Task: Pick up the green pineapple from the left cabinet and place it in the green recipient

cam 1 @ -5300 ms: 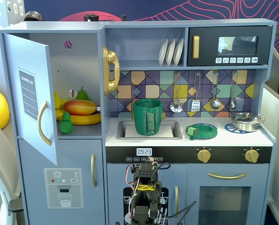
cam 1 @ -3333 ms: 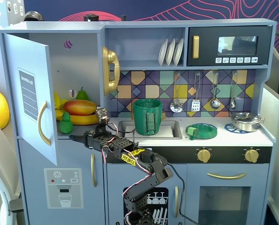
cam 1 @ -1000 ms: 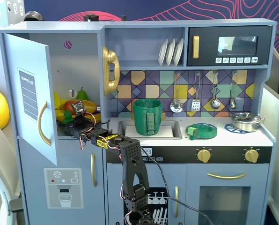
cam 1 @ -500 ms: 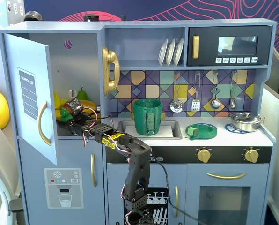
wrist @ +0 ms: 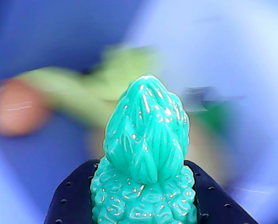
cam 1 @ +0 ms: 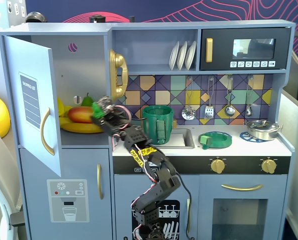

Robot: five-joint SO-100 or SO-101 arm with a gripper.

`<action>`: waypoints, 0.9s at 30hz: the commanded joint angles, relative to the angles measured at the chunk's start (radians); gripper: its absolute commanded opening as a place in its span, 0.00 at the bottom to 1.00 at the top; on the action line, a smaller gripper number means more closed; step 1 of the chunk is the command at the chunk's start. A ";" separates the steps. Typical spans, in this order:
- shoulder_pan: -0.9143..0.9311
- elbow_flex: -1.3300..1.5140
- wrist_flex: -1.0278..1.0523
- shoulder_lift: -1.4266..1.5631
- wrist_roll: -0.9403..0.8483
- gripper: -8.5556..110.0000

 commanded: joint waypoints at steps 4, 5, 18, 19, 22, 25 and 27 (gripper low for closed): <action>0.187 -0.067 0.014 0.091 0.044 0.07; 0.212 -0.077 0.014 0.087 0.054 0.07; 0.592 -0.255 -0.086 -0.206 0.307 0.07; 0.609 -0.262 -0.100 -0.235 0.314 0.07; 0.638 -0.290 -0.077 -0.298 0.325 0.07; 0.638 -0.325 -0.069 -0.351 0.341 0.07; 0.634 -0.339 -0.103 -0.388 0.339 0.07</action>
